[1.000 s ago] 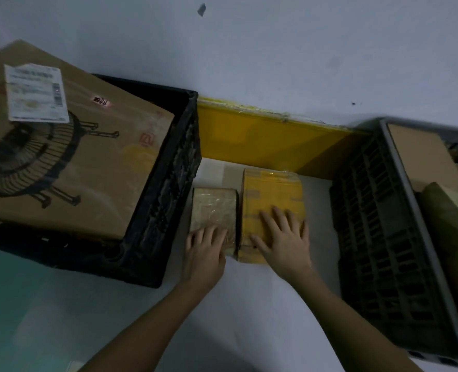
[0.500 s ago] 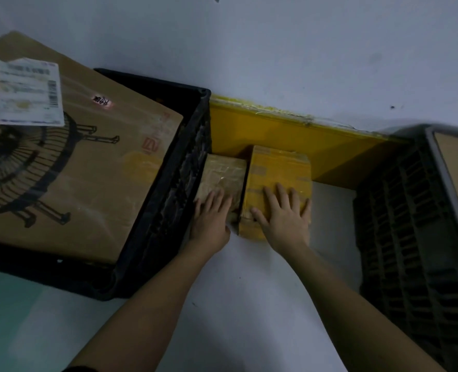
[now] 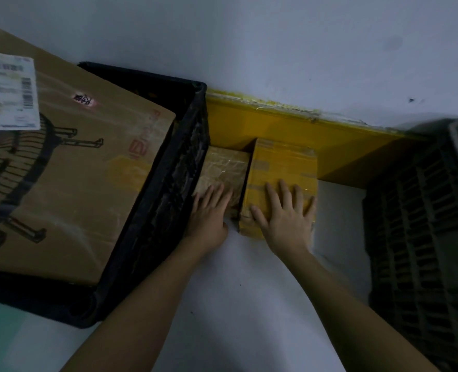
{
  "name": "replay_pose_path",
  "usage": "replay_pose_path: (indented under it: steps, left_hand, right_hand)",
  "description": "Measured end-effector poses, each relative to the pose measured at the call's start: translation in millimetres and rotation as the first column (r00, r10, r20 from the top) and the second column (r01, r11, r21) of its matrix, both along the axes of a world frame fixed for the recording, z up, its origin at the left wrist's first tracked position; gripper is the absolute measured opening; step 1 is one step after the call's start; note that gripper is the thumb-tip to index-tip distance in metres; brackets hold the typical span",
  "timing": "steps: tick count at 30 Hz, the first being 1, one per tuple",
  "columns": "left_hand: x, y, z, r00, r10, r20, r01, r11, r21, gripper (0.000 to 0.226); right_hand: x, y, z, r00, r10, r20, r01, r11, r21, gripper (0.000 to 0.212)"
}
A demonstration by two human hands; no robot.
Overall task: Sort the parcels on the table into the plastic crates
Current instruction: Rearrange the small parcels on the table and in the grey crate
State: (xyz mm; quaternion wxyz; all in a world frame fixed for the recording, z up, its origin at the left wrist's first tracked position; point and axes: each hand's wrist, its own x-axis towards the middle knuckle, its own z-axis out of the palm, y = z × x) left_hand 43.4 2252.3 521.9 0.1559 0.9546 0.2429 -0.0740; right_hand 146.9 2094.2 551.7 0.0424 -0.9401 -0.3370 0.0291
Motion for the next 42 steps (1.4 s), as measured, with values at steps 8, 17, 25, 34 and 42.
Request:
replay_pose_path:
  steps: [8, 17, 25, 34, 42]
  left_hand:
    - [9.6, 4.2, 47.6, 0.999, 0.002, -0.038, -0.005, 0.996, -0.089, 0.071]
    - [1.3, -12.5, 118.4, 0.995, -0.036, 0.09, 0.039, 0.999, -0.033, 0.057]
    - [-8.7, -32.8, 178.1, 0.992, -0.082, 0.094, 0.079, 0.996, 0.038, 0.057]
    - [3.1, -78.6, 241.3, 0.976, -0.169, 0.141, 0.156, 0.983, 0.097, 0.057]
    - [13.9, -155.5, 264.9, 0.932, -0.266, 0.246, 0.242, 0.962, 0.126, 0.053]
  right_hand:
    - [10.5, 2.2, 33.9, 0.979, 0.007, -0.205, -0.014, 0.999, -0.034, 0.069]
    - [15.2, -19.6, 92.1, 0.955, -0.026, -0.296, 0.027, 1.0, 0.0, 0.061]
    - [6.3, -42.9, 152.2, 0.981, -0.058, -0.184, 0.072, 0.995, 0.069, 0.048]
    - [-6.4, -116.4, 213.7, 0.98, -0.089, -0.178, 0.113, 0.985, 0.131, 0.038]
    - [-6.1, -198.2, 247.5, 0.987, -0.077, -0.142, 0.104, 0.976, 0.19, 0.038]
